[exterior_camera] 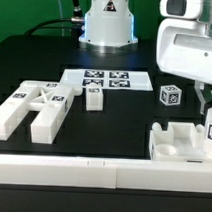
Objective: Assemble chair
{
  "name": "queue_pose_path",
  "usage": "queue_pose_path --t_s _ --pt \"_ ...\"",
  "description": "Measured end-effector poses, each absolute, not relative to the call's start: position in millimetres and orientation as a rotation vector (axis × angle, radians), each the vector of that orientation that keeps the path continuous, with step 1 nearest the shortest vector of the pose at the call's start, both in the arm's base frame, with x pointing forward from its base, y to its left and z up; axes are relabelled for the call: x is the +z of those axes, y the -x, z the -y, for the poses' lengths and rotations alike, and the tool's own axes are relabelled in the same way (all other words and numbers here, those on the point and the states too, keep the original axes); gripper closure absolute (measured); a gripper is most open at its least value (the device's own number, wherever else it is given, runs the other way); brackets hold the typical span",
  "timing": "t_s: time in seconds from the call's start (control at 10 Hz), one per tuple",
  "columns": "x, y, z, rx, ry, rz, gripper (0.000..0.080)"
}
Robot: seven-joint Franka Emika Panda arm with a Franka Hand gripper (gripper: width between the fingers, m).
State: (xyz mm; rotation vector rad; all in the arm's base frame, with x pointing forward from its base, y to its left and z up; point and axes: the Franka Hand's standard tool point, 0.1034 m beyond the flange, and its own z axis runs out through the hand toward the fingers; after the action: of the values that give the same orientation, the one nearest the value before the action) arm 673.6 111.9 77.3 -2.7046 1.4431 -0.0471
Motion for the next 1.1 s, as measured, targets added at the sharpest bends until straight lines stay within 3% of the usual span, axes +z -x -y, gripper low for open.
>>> queue_pose_path --t_s 0.3,0.4,0.5,0.6,0.7,1.1 --pt "77.4 -673.8 -111.7 -0.039 2.6 -1.617 0.0509" --pt "77.3 -673.6 -112.0 -0.04 2.616 -1.592 0.044" --pt "77.3 -673.6 -112.0 -0.042 2.645 -1.544 0.044" --pt "77.8 -673.9 -111.1 -0.046 2.687 -1.47 0.0239" --pt "78.1 -674.1 -111.2 -0.054 2.763 -1.325 0.0172" --pt "75.8 -672.8 -113.7 -0.079 3.023 -0.653 0.015"
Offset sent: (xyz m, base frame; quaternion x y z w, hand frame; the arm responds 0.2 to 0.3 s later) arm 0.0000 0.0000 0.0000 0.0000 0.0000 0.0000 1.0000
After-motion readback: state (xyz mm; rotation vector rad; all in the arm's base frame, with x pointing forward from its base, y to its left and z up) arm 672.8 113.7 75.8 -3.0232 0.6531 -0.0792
